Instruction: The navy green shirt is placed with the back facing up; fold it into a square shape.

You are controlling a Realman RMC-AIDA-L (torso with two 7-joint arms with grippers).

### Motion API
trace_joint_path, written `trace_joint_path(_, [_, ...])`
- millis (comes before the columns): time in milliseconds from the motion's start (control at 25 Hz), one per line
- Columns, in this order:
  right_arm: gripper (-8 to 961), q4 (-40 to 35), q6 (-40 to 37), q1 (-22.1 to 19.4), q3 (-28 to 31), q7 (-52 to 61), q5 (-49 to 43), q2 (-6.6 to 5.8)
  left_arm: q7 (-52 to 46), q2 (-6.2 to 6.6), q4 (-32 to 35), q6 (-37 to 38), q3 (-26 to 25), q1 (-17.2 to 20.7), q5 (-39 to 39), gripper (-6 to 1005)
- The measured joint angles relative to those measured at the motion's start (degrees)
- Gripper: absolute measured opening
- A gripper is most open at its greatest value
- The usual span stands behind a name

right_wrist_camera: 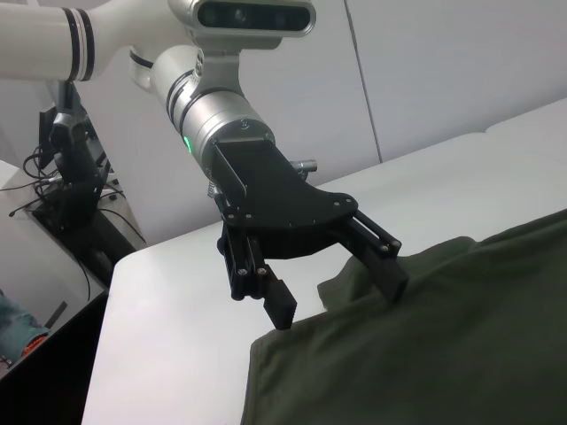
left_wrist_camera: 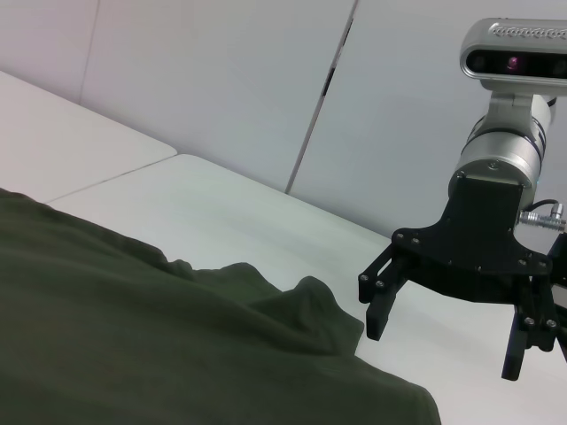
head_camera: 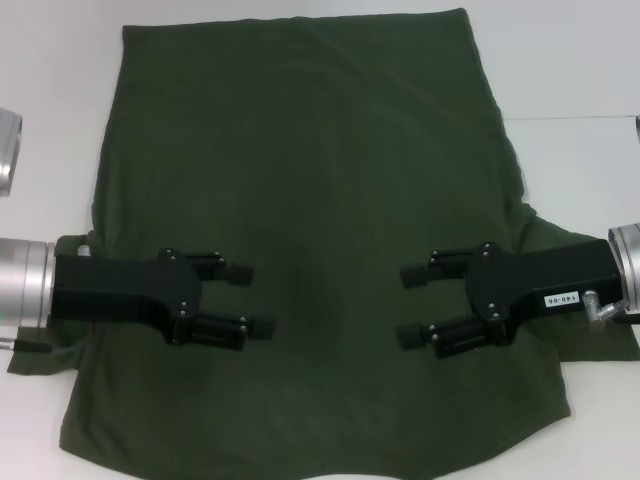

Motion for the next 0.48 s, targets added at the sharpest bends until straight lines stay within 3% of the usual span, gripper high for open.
trace_joint_path(480, [915, 0.00, 0.00, 0.00, 0.00, 0.00, 0.00, -0.17, 0.00, -0.04, 0.00, 0.00, 0.14, 0.00, 0.01, 902])
